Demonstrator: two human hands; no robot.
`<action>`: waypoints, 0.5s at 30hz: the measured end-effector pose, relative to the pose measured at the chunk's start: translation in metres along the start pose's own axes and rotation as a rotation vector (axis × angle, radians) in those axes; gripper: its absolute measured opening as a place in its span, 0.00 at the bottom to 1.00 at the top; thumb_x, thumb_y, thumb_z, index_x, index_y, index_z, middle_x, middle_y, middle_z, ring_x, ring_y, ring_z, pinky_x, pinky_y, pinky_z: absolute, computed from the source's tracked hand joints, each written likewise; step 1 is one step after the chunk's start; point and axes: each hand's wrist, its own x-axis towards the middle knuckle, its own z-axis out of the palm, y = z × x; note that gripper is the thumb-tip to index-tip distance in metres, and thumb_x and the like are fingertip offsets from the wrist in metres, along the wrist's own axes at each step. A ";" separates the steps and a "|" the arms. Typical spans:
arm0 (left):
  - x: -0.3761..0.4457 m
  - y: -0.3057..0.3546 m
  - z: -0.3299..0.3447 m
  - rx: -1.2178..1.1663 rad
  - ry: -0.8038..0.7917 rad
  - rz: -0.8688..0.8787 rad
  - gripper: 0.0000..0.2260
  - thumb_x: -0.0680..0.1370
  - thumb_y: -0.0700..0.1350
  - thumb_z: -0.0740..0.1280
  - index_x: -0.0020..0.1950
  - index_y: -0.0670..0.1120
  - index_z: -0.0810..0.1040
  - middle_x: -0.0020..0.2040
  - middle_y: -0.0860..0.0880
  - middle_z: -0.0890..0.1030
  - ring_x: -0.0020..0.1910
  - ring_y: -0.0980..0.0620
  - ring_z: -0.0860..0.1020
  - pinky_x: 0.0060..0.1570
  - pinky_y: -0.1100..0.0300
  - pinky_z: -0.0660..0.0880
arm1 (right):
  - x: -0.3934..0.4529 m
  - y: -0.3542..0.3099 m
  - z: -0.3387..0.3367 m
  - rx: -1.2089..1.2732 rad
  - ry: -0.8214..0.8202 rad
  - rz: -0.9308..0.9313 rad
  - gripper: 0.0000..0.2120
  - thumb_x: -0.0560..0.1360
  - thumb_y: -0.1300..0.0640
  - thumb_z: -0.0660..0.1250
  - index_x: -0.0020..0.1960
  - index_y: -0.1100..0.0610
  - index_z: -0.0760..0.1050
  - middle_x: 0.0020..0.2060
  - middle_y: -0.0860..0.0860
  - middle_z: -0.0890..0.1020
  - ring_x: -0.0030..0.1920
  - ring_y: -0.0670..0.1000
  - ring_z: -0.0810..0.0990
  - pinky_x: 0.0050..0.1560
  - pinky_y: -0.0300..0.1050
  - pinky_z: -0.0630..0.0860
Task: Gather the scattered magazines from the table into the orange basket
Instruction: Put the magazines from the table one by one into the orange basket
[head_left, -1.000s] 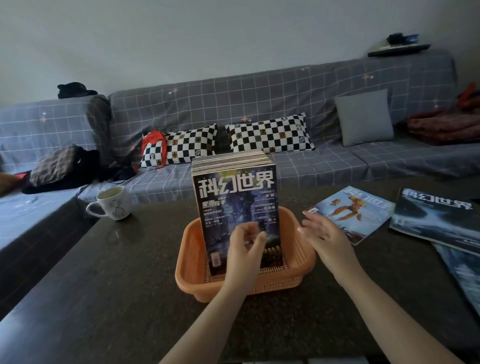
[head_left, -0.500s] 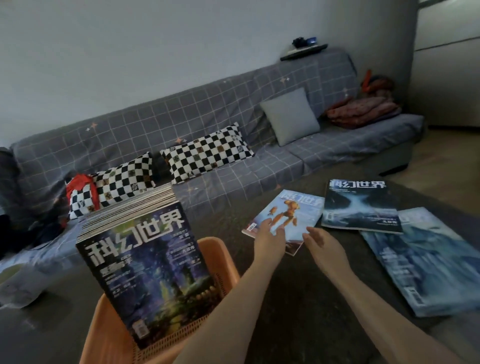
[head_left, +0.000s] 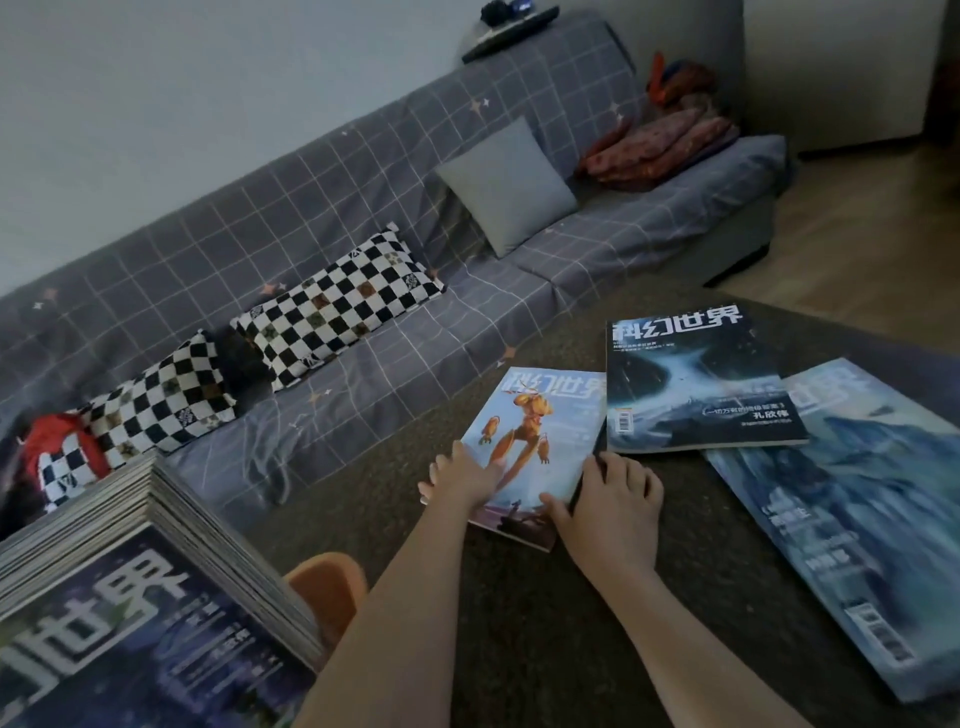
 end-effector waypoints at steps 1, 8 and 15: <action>0.001 0.000 -0.001 0.009 0.024 -0.007 0.36 0.75 0.63 0.63 0.77 0.48 0.56 0.76 0.41 0.58 0.74 0.39 0.58 0.72 0.40 0.55 | 0.000 0.001 0.000 -0.010 0.002 -0.001 0.34 0.71 0.34 0.58 0.70 0.53 0.64 0.69 0.52 0.67 0.69 0.54 0.60 0.70 0.54 0.51; -0.013 -0.004 -0.021 -0.084 0.083 -0.115 0.40 0.68 0.62 0.74 0.71 0.43 0.66 0.69 0.40 0.67 0.64 0.43 0.71 0.58 0.52 0.72 | -0.002 0.001 -0.010 0.014 -0.009 0.007 0.34 0.71 0.34 0.60 0.70 0.53 0.63 0.69 0.51 0.66 0.70 0.54 0.59 0.71 0.52 0.51; -0.059 -0.021 -0.045 -0.339 0.125 -0.059 0.23 0.71 0.48 0.75 0.60 0.42 0.70 0.55 0.43 0.77 0.47 0.49 0.75 0.42 0.56 0.74 | -0.011 -0.001 -0.023 0.014 -0.102 -0.005 0.34 0.71 0.35 0.62 0.70 0.53 0.64 0.70 0.51 0.65 0.71 0.54 0.59 0.72 0.53 0.50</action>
